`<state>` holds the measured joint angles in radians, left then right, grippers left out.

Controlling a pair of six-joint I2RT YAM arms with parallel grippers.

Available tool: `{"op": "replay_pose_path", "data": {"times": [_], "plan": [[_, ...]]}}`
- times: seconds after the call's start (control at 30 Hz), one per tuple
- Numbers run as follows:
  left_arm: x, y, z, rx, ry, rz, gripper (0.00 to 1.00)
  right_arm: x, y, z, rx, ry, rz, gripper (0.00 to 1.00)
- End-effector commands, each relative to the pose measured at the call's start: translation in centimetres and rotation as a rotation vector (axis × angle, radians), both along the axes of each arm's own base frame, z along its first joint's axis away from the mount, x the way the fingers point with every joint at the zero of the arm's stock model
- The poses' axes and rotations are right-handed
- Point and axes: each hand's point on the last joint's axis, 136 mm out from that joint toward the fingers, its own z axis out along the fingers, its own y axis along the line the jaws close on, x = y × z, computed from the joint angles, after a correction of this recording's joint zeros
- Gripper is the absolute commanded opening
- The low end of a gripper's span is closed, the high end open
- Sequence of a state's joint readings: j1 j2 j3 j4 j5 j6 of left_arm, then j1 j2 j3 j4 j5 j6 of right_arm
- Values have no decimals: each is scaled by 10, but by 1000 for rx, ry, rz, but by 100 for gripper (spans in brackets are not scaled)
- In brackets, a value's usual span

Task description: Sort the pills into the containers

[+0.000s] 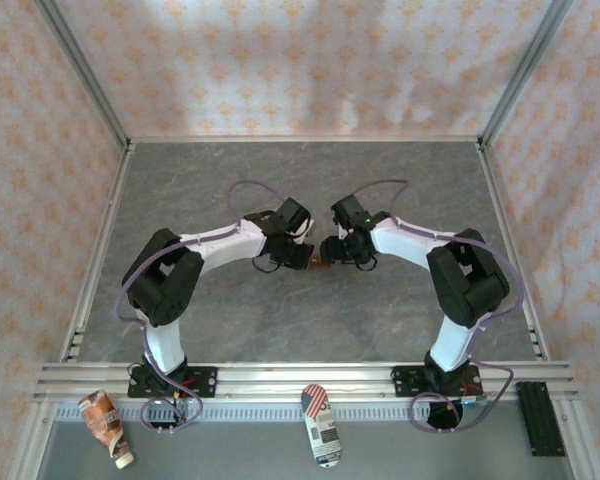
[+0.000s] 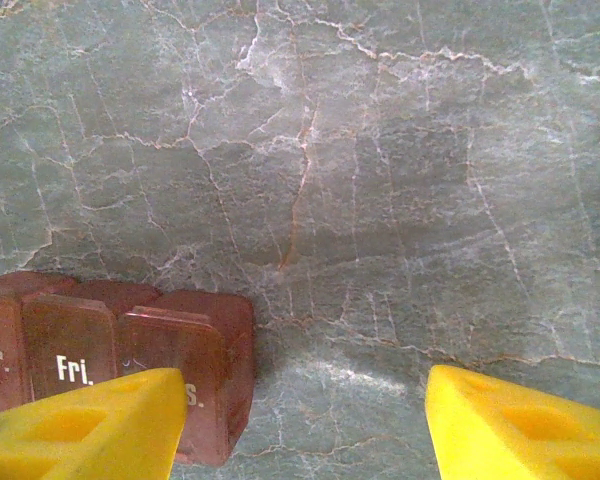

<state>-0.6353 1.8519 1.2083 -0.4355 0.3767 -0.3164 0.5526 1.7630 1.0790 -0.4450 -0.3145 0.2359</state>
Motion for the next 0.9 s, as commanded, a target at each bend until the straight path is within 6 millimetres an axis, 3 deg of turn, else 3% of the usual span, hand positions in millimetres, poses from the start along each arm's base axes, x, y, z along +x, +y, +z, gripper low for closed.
{"op": "replay_pose_path", "data": {"times": [0.0,0.5,0.7,0.87], "plan": [[-2,5,-15,55,-4,-1,0,-4,-16,-20,-71,33,-39,65],[-4,11,-27,128,-18,-10,0,-4,-15,-20,-69,34,-38,65],[0,7,-16,105,-48,-5,0,-2,-14,-17,-66,30,-39,65],[8,5,4,84,-100,10,3,1,-12,-10,-57,23,-39,65]]}}
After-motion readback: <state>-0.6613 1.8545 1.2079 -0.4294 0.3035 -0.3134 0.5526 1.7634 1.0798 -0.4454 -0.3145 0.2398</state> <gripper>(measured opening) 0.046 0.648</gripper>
